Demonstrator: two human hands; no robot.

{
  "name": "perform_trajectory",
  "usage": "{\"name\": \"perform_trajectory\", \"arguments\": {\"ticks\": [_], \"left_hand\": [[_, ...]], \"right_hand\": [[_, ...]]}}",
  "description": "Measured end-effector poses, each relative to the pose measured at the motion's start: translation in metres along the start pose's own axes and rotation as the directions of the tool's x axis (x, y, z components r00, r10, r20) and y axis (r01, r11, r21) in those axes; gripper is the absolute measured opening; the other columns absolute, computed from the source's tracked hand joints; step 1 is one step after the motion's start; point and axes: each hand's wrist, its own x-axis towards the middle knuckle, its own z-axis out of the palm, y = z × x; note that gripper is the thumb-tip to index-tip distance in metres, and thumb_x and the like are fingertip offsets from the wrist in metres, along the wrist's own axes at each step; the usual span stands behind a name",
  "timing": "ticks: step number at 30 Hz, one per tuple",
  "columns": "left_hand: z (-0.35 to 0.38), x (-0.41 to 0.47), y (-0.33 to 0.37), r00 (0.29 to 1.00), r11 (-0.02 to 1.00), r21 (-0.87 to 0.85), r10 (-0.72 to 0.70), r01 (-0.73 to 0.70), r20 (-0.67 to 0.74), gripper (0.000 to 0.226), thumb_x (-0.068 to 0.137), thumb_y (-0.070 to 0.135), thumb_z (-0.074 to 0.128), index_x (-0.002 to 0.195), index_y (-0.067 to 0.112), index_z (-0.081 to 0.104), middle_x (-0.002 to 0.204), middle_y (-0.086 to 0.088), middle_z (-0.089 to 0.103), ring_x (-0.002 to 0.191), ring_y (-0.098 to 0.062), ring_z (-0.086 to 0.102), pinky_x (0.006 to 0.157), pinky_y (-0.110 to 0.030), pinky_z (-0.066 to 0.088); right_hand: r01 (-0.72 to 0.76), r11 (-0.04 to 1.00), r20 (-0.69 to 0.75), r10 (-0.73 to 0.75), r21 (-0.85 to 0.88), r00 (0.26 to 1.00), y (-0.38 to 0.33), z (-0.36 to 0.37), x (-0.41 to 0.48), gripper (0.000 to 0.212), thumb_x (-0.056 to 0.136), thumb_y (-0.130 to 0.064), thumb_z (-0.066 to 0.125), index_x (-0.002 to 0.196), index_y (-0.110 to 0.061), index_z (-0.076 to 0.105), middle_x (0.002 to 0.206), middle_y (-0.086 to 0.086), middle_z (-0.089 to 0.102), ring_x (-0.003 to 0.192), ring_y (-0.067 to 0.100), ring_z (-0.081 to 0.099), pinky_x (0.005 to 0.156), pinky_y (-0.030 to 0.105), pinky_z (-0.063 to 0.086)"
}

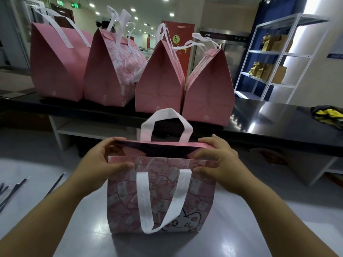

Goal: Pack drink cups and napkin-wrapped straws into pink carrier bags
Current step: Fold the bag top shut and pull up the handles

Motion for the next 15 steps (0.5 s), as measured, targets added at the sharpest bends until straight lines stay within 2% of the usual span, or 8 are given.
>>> {"name": "perform_trajectory", "arguments": {"ticks": [2, 3, 6, 8, 11, 13, 15], "left_hand": [[-0.003, 0.001, -0.001, 1.000, 1.000, 0.002, 0.010, -0.010, 0.003, 0.040, 0.067, -0.001, 0.075, 0.099, 0.021, 0.062, 0.095, -0.007, 0.064, 0.087, -0.022, 0.064, 0.053, -0.017, 0.054], [-0.003, 0.002, -0.002, 1.000, 1.000, 0.020, 0.020, -0.020, -0.008, 0.035, 0.069, -0.001, 0.074, 0.093, 0.021, 0.064, 0.093, -0.006, 0.065, 0.086, -0.022, 0.064, 0.053, -0.019, 0.054], [-0.005, 0.006, -0.004, 0.996, 0.976, 0.211, 0.071, -0.056, -0.062, 0.022, 0.068, 0.009, 0.078, 0.076, 0.025, 0.066, 0.096, -0.001, 0.056, 0.084, -0.019, 0.059, 0.060, -0.020, 0.050], [-0.006, 0.008, -0.004, 0.993, 0.951, 0.297, 0.105, -0.083, -0.057, 0.019, 0.067, 0.014, 0.079, 0.071, 0.024, 0.064, 0.097, 0.002, 0.052, 0.085, -0.016, 0.055, 0.064, -0.022, 0.048], [-0.007, 0.011, -0.004, 0.991, 0.957, 0.258, 0.135, -0.135, 0.021, 0.017, 0.073, 0.009, 0.074, 0.075, 0.016, 0.059, 0.085, 0.006, 0.065, 0.079, -0.015, 0.064, 0.057, -0.020, 0.053], [-0.008, 0.011, -0.004, 0.983, 0.955, 0.232, 0.177, -0.185, 0.055, 0.019, 0.075, 0.006, 0.072, 0.080, 0.019, 0.058, 0.087, 0.013, 0.068, 0.078, -0.008, 0.066, 0.054, -0.016, 0.053], [-0.009, 0.011, -0.004, 0.969, 0.932, 0.265, 0.232, -0.246, 0.083, 0.026, 0.076, 0.007, 0.071, 0.083, 0.029, 0.060, 0.090, 0.015, 0.066, 0.080, -0.005, 0.064, 0.058, -0.013, 0.053]], "right_hand": [[0.004, 0.997, -0.016, -0.003, 0.077, 1.000, 0.004, 0.003, 0.004, 0.030, 0.078, -0.023, 0.075, 0.083, -0.051, 0.065, 0.117, -0.032, 0.043, 0.129, 0.025, 0.033, 0.101, 0.043, 0.045], [0.018, 0.996, -0.027, -0.016, 0.092, 1.000, 0.005, 0.004, 0.005, 0.031, 0.077, -0.026, 0.074, 0.085, -0.054, 0.064, 0.111, -0.030, 0.046, 0.121, 0.026, 0.041, 0.093, 0.041, 0.051], [0.081, 0.995, -0.064, -0.078, 0.049, 0.995, 0.004, 0.005, 0.004, 0.026, 0.069, -0.041, 0.064, 0.083, -0.060, 0.056, 0.105, -0.028, 0.047, 0.104, 0.021, 0.051, 0.088, 0.044, 0.051], [0.132, 0.990, -0.119, -0.126, 0.042, 0.985, 0.004, 0.005, 0.004, 0.032, 0.073, -0.030, 0.067, 0.082, -0.056, 0.052, 0.103, -0.025, 0.049, 0.095, 0.017, 0.056, 0.083, 0.044, 0.053], [0.121, 0.989, -0.157, -0.106, 0.090, 0.982, 0.005, 0.007, 0.005, 0.047, 0.079, -0.011, 0.070, 0.084, -0.049, 0.044, 0.095, -0.010, 0.060, 0.084, 0.018, 0.065, 0.068, 0.043, 0.059], [0.106, 0.990, -0.163, -0.089, 0.098, 0.983, 0.004, 0.007, 0.005, 0.052, 0.079, -0.012, 0.072, 0.087, -0.053, 0.040, 0.089, -0.010, 0.061, 0.079, 0.014, 0.065, 0.065, 0.041, 0.059], [0.144, 0.986, -0.179, -0.127, 0.084, 0.976, 0.004, 0.007, 0.006, 0.053, 0.077, -0.014, 0.074, 0.094, -0.056, 0.046, 0.089, -0.014, 0.060, 0.080, 0.008, 0.064, 0.067, 0.036, 0.059]]}}
